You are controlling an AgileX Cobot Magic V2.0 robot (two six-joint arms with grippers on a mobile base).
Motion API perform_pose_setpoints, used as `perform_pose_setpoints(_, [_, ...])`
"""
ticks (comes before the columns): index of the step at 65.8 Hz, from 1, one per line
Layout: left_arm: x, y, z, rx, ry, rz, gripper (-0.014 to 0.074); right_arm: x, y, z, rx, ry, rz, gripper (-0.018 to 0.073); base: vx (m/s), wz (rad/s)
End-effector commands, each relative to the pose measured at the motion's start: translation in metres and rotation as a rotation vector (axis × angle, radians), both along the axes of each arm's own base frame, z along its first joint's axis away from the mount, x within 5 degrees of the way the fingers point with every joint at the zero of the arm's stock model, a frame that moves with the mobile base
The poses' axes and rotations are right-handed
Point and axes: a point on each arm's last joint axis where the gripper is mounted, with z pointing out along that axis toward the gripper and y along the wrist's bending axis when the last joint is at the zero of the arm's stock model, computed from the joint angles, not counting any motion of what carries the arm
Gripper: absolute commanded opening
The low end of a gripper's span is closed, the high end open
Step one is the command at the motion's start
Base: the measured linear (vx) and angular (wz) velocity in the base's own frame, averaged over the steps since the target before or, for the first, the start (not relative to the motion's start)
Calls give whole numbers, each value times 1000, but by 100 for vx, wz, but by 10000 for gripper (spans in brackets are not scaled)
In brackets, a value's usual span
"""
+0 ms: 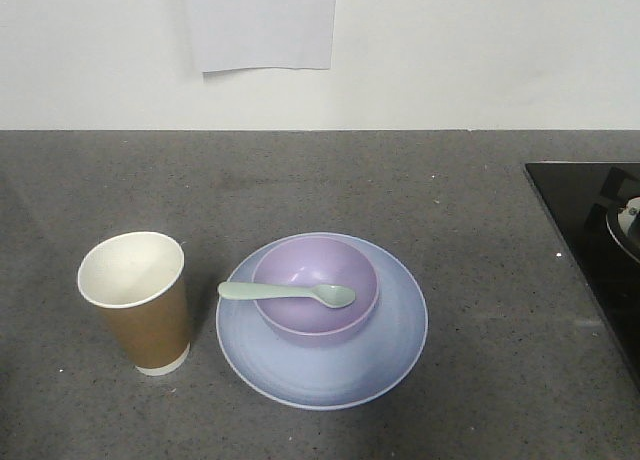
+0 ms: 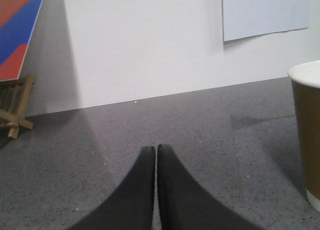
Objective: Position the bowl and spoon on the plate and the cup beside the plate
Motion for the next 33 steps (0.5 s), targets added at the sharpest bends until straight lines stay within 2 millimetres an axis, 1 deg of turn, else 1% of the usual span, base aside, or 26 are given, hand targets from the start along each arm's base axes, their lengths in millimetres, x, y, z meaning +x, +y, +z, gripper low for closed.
perform_pose_setpoints(1, [1, 0, -4, -17, -34, -6, -6, -4, 0, -7, 68, -94, -11, -6, 0, 0])
perform_pose_setpoints(5, [1, 0, -4, -17, -34, -6, -6, -8, -1, -18, 109, -127, -22, -6, 0, 0])
perform_pose_setpoints(12, [1, 0, -4, -17, -34, -6, -6, -15, -2, -28, 119, -221, -31, -6, 0, 0])
perform_pose_setpoints(21, [1, 0, -4, -17, -34, -6, -6, -22, -2, -36, 127, -307, -42, -6, 0, 0])
perform_pose_setpoints(33, [1, 0, -4, -17, -34, -6, -6, -30, -2, -45, 106, -361, -32, -6, 0, 0])
